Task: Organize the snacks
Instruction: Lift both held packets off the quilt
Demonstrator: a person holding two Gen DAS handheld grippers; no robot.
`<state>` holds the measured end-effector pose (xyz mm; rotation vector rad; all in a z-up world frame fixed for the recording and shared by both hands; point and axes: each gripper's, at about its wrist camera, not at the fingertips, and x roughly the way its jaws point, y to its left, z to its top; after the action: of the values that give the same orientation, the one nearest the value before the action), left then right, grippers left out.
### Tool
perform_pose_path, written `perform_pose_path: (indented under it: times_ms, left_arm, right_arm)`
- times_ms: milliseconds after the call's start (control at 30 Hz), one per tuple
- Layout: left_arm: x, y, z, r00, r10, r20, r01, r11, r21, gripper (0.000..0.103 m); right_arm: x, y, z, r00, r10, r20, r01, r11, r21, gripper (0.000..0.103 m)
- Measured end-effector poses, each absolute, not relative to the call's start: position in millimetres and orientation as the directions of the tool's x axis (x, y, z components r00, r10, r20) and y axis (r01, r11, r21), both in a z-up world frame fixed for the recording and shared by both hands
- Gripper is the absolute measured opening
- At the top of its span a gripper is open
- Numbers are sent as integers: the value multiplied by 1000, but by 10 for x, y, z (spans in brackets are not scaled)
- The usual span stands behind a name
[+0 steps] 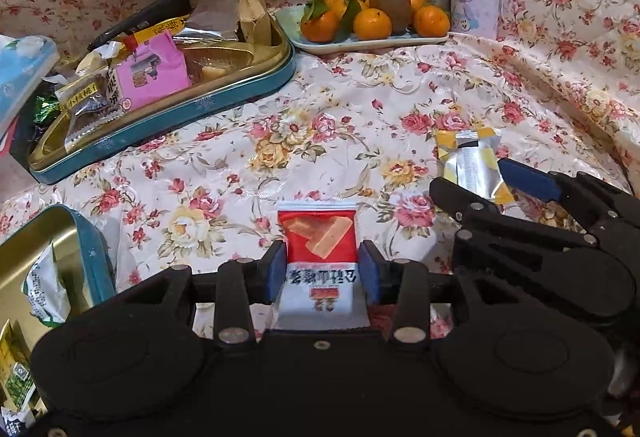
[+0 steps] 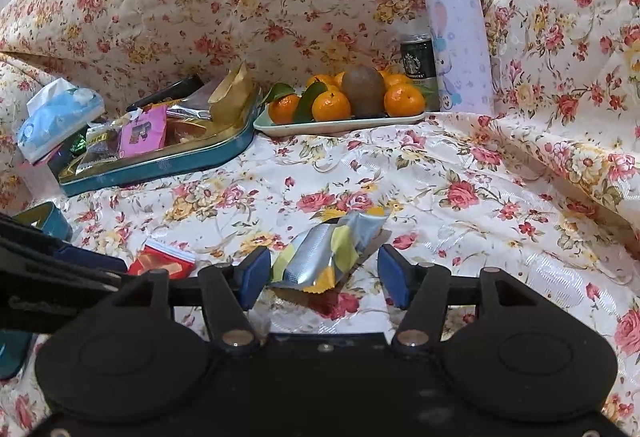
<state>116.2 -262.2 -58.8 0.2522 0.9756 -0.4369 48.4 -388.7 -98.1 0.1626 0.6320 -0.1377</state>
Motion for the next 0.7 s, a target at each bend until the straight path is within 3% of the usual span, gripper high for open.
perform_pose_path:
  times_ms: [267, 700]
  left_arm:
    - [1214, -2625, -630, 472, -240, -848, 451, 892, -1, 51]
    - [1082, -2527, -630, 482, -221, -848, 367, 930, -34, 44]
  right_arm:
    - [480, -3915, -983, 802, -68, -594, 175, 977, 124, 64]
    - [465, -3924, -986, 808, -52, -586, 175, 972, 154, 67]
